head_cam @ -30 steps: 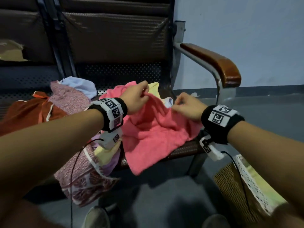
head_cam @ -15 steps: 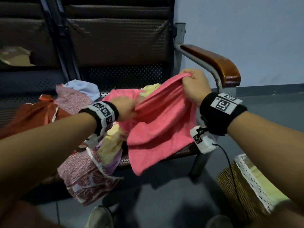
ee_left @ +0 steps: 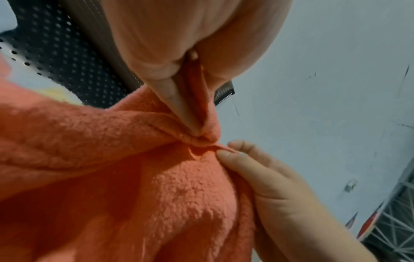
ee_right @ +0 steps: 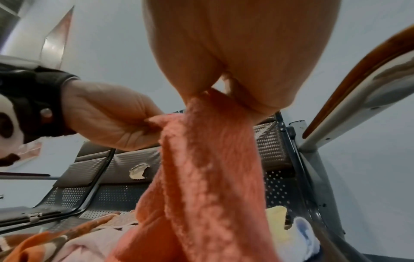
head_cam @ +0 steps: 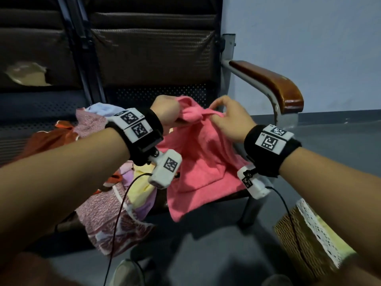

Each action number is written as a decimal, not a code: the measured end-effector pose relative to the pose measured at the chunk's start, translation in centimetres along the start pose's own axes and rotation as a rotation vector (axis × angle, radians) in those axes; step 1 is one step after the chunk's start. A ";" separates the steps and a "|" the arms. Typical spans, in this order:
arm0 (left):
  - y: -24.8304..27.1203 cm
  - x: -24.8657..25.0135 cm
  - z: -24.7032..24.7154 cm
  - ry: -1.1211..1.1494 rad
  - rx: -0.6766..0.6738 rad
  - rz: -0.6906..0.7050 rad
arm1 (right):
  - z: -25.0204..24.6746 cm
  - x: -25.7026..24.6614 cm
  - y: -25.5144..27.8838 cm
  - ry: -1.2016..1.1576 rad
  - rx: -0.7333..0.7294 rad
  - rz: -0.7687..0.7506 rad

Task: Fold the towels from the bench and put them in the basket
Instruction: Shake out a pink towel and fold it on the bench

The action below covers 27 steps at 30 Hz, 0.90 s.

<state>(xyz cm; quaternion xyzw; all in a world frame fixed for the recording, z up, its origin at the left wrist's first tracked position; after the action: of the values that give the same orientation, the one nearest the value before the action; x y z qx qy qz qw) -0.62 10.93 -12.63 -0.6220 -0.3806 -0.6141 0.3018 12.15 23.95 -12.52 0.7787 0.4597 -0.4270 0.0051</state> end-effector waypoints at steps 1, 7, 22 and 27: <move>0.0 -0.1 0.2 -0.001 -0.005 0.015 | 0.1 -0.3 0.2 -0.044 -0.007 -0.033; -1.4 0.0 -2.8 -0.220 0.289 0.123 | 1.0 -3.2 2.1 0.098 -0.281 -0.318; -0.2 1.9 -0.1 -0.240 0.071 0.250 | 5.5 -2.2 0.1 -0.063 -0.081 0.133; -1.0 1.4 -3.0 -0.080 0.195 0.222 | 5.2 -1.8 -0.6 -0.393 0.000 0.363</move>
<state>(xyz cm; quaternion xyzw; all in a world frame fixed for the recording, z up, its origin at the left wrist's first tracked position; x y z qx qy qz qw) -3.12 9.08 -11.17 -0.6520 -0.3789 -0.5119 0.4114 7.91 20.92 -14.39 0.7506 0.3028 -0.5619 0.1706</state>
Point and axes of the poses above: each hand's wrist, its own y-axis away from the middle knuckle, its own z-axis out of the palm, x = y × z, the point moved 4 cm from there along -y, towards the middle knuckle, and after that the axes turned 7 degrees about x, right-handed, at the moved point
